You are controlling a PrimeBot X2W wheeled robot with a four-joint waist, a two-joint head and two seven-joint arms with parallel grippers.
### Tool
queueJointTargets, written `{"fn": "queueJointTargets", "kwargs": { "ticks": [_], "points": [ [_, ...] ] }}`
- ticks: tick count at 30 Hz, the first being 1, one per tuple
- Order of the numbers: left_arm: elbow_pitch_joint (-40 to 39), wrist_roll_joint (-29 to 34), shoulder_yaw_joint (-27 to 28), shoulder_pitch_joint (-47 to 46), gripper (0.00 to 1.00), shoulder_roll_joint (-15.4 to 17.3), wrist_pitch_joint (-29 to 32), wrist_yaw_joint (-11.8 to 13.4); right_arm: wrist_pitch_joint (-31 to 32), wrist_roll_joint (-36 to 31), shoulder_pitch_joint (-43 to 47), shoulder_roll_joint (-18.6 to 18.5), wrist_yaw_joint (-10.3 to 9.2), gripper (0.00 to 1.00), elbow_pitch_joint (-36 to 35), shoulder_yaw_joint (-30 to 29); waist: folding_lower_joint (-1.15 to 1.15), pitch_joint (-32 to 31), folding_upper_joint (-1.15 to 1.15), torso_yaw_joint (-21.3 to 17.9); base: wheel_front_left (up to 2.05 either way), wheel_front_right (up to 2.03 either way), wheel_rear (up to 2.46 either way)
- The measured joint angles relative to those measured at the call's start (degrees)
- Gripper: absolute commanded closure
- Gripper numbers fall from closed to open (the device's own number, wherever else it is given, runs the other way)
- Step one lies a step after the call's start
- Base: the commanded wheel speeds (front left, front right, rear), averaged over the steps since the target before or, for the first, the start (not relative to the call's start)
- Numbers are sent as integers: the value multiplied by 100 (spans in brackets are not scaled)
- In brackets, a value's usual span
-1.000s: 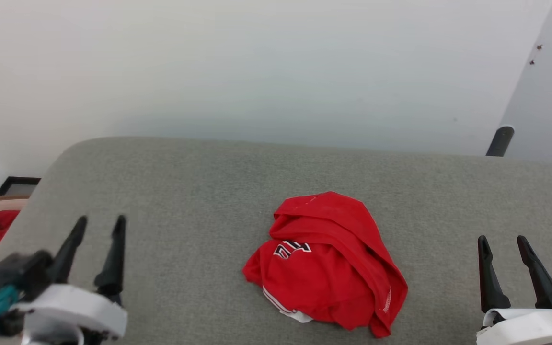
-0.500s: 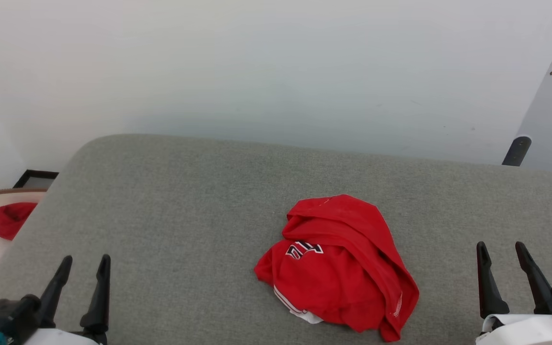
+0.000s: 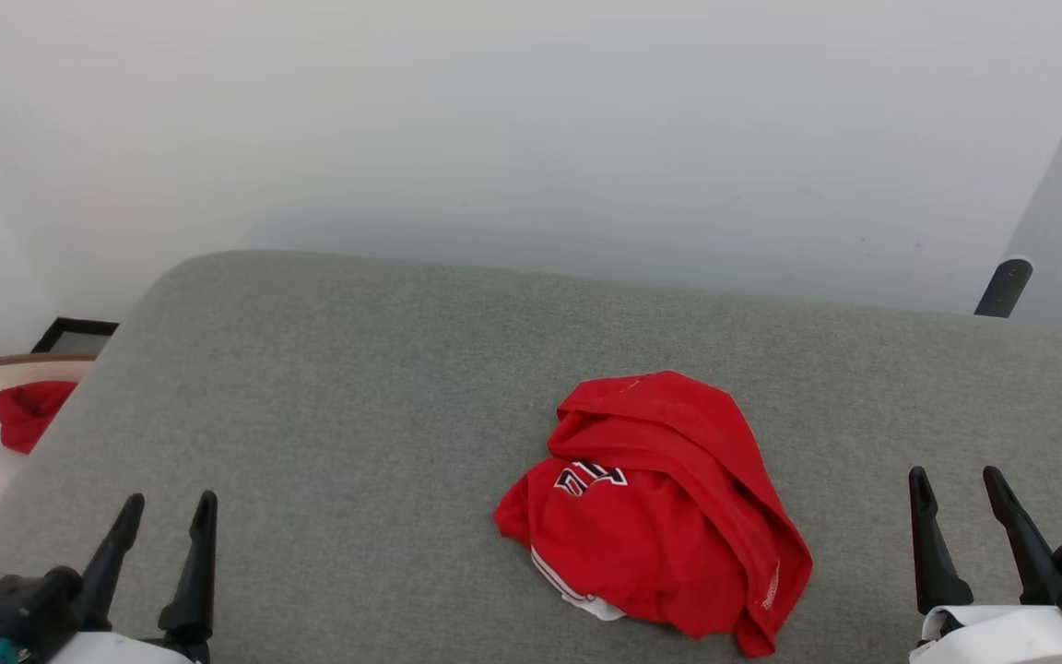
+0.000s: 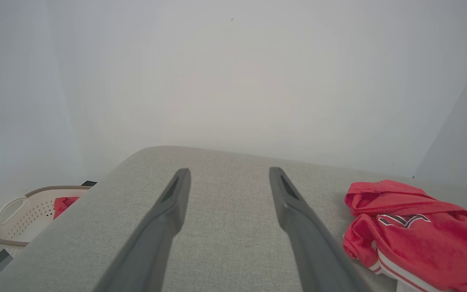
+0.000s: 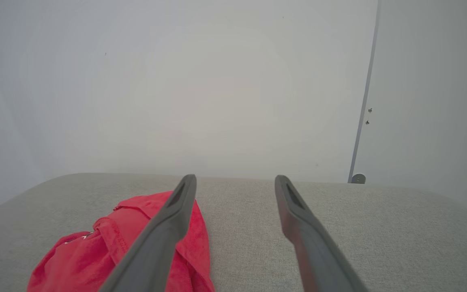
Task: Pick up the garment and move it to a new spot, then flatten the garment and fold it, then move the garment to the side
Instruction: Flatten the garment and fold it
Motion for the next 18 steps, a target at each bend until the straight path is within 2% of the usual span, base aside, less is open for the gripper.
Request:
{"fn": "queueJointTargets", "kwargs": {
  "ticks": [9,18],
  "points": [
    [-93,-7,-67,-31,0,-8,99,55,260,121,-8,-37,-1,0,-10,352,0,41,0,87,0,0,0],
    [-110,14,-314,-282,0,-103,253,54,1358,466,-30,-296,0,0,-33,1063,0,139,0,387,0,0,0]
  ]
}}
